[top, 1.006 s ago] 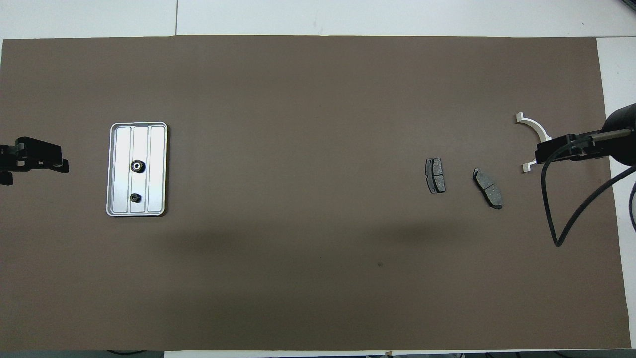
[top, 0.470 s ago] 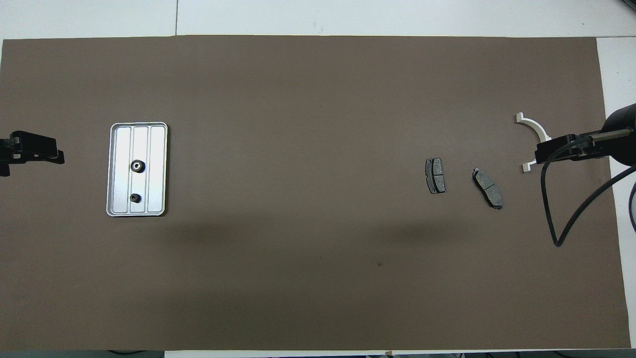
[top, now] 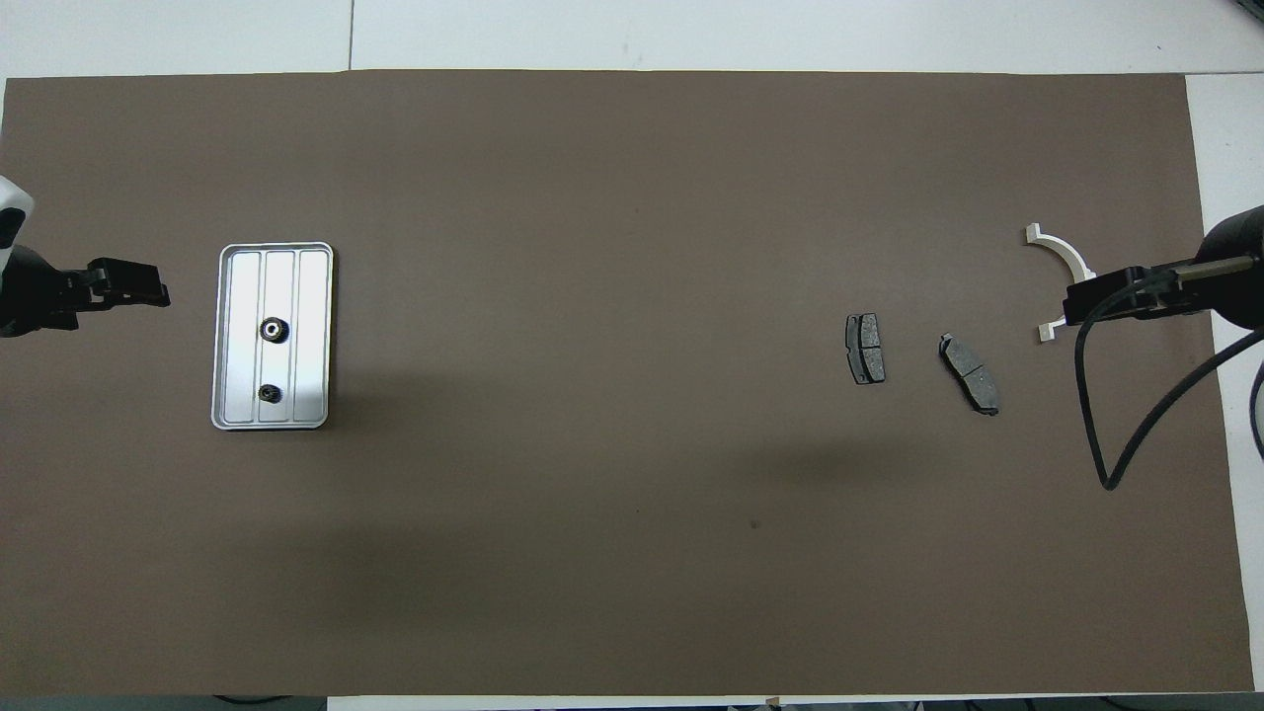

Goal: Place bearing gear from tray to pile
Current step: 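Reach the left gripper down to the dark gear on the tray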

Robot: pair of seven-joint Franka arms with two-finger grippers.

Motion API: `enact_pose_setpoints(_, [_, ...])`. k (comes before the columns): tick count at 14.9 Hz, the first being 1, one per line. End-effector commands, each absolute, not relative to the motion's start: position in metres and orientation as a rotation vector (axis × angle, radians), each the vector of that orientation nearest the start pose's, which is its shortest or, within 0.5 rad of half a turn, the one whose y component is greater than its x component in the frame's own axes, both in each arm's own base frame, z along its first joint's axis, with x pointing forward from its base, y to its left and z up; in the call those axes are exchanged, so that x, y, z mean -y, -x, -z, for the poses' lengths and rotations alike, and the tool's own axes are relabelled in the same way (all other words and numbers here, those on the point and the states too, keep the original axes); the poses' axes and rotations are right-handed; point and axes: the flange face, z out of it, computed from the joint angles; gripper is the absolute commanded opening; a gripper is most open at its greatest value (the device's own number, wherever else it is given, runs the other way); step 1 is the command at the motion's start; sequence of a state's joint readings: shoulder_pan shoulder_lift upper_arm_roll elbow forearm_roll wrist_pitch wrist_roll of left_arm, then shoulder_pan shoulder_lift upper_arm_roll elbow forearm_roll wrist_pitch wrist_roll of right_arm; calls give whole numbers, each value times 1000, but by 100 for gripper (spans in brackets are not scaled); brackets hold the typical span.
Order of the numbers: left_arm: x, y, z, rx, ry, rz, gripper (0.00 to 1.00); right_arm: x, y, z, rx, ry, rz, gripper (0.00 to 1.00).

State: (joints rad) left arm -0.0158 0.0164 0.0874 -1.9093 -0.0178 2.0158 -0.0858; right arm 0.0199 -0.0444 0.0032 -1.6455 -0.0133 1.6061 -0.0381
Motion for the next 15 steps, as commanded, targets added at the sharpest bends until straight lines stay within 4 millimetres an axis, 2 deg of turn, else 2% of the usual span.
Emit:
enact_pose_setpoints(1, [-33,-592,-446,214,3123,195,100,-10,-536,-627,115,3127,12,100])
enact_pose_setpoints(3, [-33,-603,-408,214,3119,157,100,-5,-536,-628,101,3126,17,100])
enact_pose_setpoints(4, [-27,-606,-392,197,3120,122,100,-6,-536,-628,103,3126,17,100])
enact_pose_setpoints(6, [-20,-604,-366,193,3123,43,89,-8,-535,-628,108,3126,15,100])
enact_pose_setpoints(8, [6,-603,-355,181,3131,19,88,-10,-535,-626,115,3126,12,100])
enact_pose_setpoints(9, [13,-604,-343,223,3127,-5,88,-10,-534,-627,115,3126,12,100])
enact_pose_setpoints(11, [16,-606,-334,273,3123,12,87,-10,-533,-629,127,3127,17,100])
enact_pose_setpoints(13, [10,-602,-325,267,3120,-16,78,-12,-533,-629,127,3125,17,100])
enact_pose_setpoints(15, [7,-600,-322,222,3122,-31,76,-12,-533,-630,127,3126,20,100])
